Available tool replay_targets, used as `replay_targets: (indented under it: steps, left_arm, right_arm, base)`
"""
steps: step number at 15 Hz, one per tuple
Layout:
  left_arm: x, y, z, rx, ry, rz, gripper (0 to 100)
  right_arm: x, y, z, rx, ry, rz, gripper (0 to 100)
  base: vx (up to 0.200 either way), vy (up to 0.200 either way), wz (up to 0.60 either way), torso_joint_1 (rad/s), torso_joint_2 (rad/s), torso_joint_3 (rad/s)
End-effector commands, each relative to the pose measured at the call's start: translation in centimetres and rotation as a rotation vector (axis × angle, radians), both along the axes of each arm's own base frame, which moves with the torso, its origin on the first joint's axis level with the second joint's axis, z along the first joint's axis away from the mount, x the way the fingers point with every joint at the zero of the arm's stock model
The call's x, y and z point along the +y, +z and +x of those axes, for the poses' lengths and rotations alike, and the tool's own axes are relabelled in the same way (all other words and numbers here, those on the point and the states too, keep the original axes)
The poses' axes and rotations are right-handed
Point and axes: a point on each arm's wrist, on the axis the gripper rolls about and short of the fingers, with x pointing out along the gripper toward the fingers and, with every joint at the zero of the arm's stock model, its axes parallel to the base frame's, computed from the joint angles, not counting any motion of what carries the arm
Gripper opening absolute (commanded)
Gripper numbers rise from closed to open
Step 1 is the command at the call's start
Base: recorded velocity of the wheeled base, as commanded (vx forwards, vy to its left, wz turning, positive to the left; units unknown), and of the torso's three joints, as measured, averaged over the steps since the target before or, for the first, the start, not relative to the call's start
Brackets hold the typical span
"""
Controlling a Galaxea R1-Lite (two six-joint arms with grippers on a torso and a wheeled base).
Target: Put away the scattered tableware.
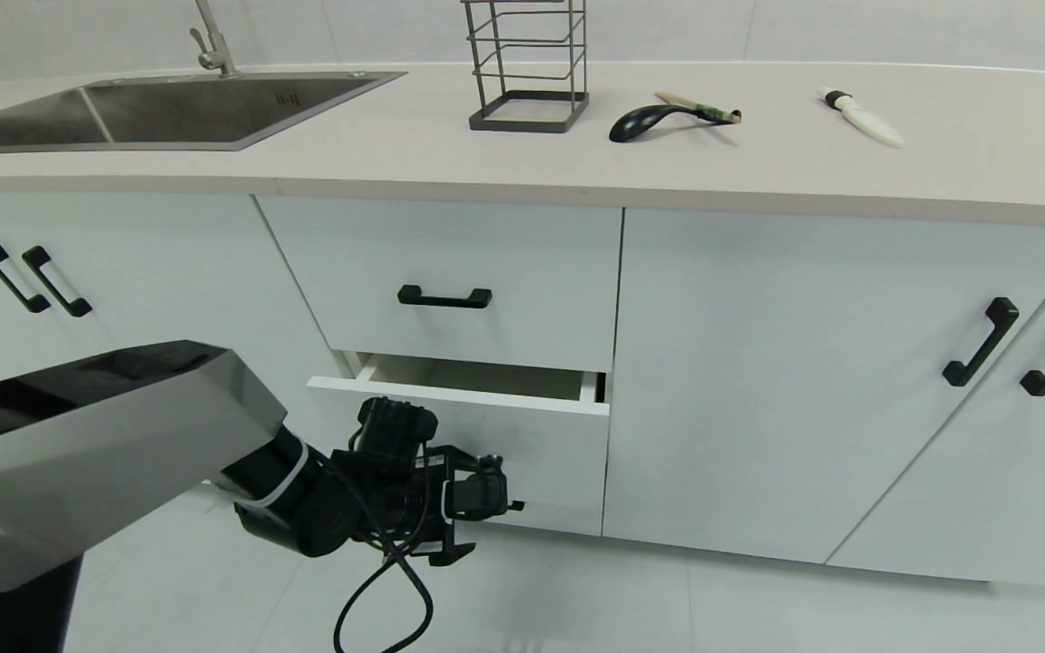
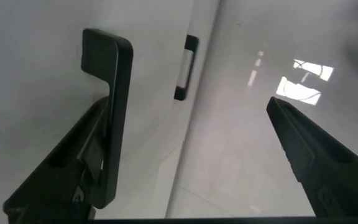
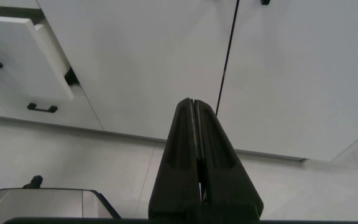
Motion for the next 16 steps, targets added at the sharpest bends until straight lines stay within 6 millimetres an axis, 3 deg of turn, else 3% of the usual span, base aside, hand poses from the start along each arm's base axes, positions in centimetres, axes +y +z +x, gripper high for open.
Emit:
replay_targets:
  steps: [1,5,6,10,13,16]
  left_arm:
    - [-0.5,1.9,-2.0,-0.023,-0.031,-0.008,100]
    - [-2.5,6.6,-5.5,-0.115,-0.121,-0.049,100]
    - [-2.9,8.3,-7.3,-0.148,-0.155,-0.068,100]
    - [-1.6,11.7,-10.6,-0.174,-0.167,-0.077,100]
    - [-2.2,13.4,-9.4,-0.188,-0.103,-0.142,100]
    - [-3.7,12.6,-6.2,-0.178,-0.082,-0.154,100]
  right_arm:
    - [0.0,0.0,0.0,-0.001,0.0,-0.001,0]
    - [0.0,0.0,0.0,0.0,0.0,-0.001,0]
    - [0.0,0.0,0.0,0.0,0.0,-0.001,0]
    - [0.0,0.0,0.0,-0.001,0.0,-0.001,0]
    - [0.0,0.0,0.0,-0.001,0.0,-0.001,0]
    - [0.0,0.0,0.0,-0.001,0.0,-0.001,0]
  base:
    - [0.0,0.0,0.0,0.0,0.0,0.0]
    - [0.0,0.0,0.0,0.0,0.0,0.0]
    - [0.0,0.0,0.0,0.0,0.0,0.0]
    - [0.0,0.0,0.0,0.0,0.0,0.0]
    - [0.0,0.0,0.0,0.0,0.0,0.0]
    - [0.0,0.0,0.0,0.0,0.0,0.0]
